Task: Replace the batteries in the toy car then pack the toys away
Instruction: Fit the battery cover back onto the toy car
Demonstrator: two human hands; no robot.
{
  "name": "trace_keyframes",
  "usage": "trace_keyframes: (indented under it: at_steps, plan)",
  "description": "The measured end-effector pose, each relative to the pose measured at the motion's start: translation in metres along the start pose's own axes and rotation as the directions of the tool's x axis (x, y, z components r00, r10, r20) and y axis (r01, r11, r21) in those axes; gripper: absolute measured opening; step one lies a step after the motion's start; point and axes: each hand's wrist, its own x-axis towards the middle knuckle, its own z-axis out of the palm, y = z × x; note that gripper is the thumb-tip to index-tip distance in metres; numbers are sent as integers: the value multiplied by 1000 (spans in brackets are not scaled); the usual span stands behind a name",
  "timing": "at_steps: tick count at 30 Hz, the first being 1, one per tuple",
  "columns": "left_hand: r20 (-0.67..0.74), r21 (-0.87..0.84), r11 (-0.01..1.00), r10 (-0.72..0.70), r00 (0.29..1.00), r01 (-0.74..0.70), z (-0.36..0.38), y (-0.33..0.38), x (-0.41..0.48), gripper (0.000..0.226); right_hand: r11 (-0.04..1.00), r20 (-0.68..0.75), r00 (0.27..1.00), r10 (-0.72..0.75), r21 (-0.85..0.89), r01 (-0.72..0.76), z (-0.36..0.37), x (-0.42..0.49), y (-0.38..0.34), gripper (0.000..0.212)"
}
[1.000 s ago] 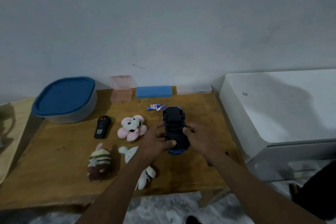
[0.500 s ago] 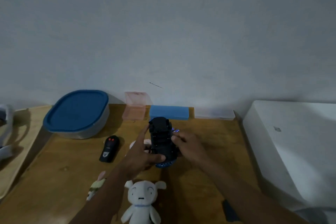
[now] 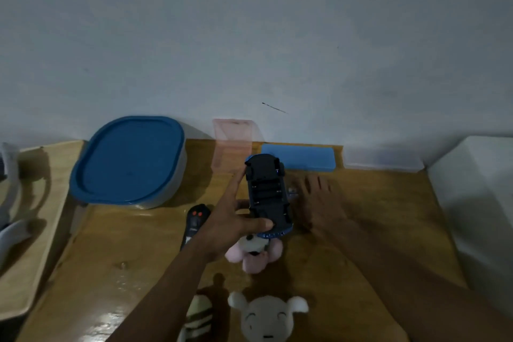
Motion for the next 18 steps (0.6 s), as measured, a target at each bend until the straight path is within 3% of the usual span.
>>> trace_keyframes:
  at_steps: [6,10,18]
  plan:
    - [81,9,1000,-12,997,12,-30,2,21,110,999,-176,984,-29,37,36,28,13,0,48]
    - [151,8,1000,-13,989,12,-35,3,30,112,992,-227,973,37,124,-9,24,8,-2,46]
    - [222,38,999,-15,975,6,-29,6,30,112,964,-87,992,93,257,-68,28,0,-7,31]
